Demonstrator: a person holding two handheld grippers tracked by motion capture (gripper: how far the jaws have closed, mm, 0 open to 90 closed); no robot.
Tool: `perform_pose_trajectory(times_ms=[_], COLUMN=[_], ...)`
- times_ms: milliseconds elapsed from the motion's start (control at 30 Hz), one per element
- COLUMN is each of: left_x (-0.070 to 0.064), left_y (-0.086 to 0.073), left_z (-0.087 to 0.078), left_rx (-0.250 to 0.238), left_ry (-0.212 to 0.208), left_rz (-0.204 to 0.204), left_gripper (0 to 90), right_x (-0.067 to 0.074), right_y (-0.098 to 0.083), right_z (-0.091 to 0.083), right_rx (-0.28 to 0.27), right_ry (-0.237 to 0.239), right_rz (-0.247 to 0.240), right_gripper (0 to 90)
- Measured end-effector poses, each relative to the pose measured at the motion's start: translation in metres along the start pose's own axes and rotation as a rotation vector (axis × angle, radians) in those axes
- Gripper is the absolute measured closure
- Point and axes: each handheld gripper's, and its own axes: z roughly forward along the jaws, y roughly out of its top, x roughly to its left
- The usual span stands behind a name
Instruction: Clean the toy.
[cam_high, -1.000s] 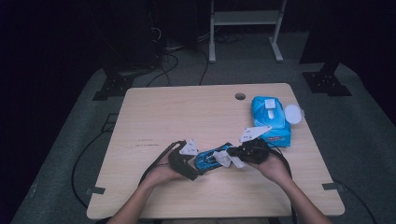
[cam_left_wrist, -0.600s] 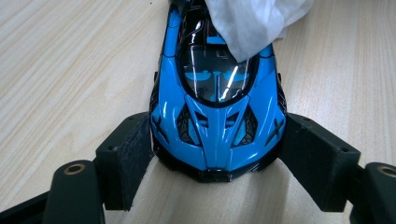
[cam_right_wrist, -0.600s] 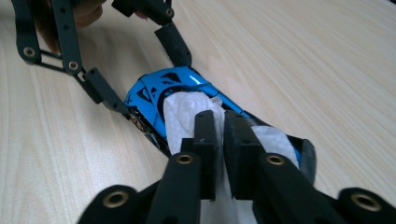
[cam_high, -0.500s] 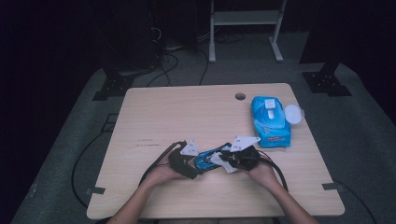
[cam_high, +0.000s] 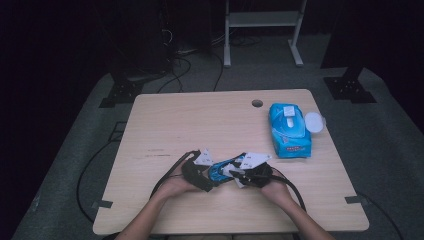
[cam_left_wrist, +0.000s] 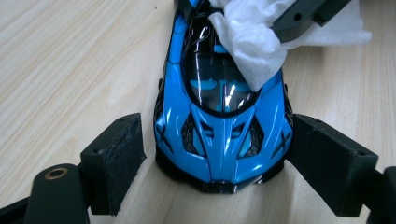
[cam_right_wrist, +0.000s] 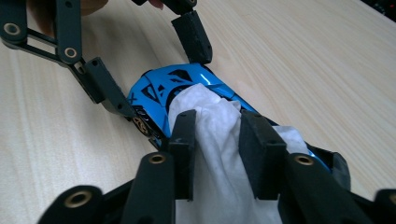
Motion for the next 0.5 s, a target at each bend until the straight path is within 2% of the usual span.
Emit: perform_pose_trajectory(times_ms=[100, 167, 333, 367, 433, 500], left_x=[-0.001, -0.002, 0.0, 0.0, -0.001, -0.001], left_y=[-0.001, -0.001, -0.001, -0.001, -0.002, -0.002], left_z=[0.003, 0.005, 0.006, 0.006, 0.006, 0.006], left_rx=[0.01, 0.022, 0.009, 0.012, 0.002, 0.001], left_ry=[-0.012, -0.005, -0.01, -0.01, -0.008, -0.008], left_rz=[0.008, 0.019, 0.013, 0.02, 0.013, 0.011], left_gripper=[22.5, 22.5, 25.0, 25.1, 25.1, 25.1], right_x=[0.001, 0.003, 0.008, 0.008, 0.0, -0.002], right_y=[0.0, -0.001, 0.001, 0.001, 0.0, -0.002], right_z=[0.0, 0.0, 0.002, 0.001, -0.002, -0.004], right_rx=[-0.003, -0.008, -0.01, -0.006, -0.001, 0.009], right_ry=[-0.018, -0.029, -0.038, -0.029, 0.004, -0.003], right_rz=[-0.01, -0.012, -0.027, -0.022, 0.028, 0.031], right_gripper=[72.2, 74.0, 79.9, 81.7, 83.8, 84.0])
